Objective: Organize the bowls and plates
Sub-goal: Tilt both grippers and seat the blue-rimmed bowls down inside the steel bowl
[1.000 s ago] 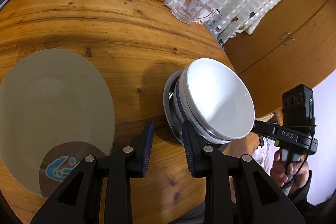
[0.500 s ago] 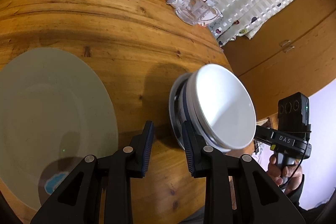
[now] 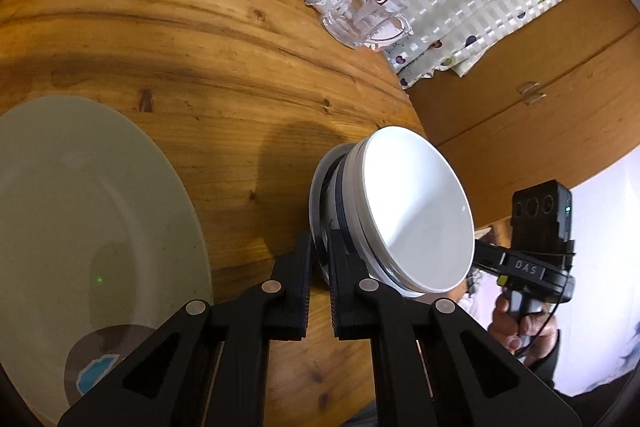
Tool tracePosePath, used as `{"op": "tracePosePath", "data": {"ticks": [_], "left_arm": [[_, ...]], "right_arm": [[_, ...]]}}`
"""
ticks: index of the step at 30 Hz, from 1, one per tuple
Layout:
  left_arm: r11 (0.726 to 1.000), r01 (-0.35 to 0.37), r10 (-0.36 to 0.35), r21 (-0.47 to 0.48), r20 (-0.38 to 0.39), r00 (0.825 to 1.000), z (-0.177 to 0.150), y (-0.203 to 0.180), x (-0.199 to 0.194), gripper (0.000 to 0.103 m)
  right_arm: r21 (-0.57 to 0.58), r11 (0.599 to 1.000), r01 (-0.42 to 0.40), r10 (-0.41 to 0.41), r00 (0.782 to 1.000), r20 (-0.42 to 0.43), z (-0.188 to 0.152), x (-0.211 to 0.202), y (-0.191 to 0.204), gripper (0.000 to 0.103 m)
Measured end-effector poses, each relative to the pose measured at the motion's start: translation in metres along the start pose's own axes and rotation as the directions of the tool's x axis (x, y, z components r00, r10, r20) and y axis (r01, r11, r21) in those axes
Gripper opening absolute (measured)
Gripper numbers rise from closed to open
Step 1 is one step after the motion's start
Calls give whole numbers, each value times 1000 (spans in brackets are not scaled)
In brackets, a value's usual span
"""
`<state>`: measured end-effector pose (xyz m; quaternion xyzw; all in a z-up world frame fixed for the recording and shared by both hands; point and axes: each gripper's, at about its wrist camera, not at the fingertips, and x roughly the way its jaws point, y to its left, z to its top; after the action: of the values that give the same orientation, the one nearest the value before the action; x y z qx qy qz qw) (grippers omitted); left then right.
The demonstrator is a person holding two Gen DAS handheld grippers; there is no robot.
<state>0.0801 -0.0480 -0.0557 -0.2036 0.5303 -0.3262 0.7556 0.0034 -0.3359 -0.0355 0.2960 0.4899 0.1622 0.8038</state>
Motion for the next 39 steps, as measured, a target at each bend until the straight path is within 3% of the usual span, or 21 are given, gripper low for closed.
{"op": "tracePosePath", "data": {"ticks": [23,39], "left_arm": [[1000,5,-5,6,11,1000,1,-6,-11,6],[1000,-15,15,-1,64,998,1,-3,-44,6]], "right_arm": [[-1,1000,1,-1,1000,19,4,-4,7,8],[-49,999,-12,12,1000,10,7,0,41,8]]}}
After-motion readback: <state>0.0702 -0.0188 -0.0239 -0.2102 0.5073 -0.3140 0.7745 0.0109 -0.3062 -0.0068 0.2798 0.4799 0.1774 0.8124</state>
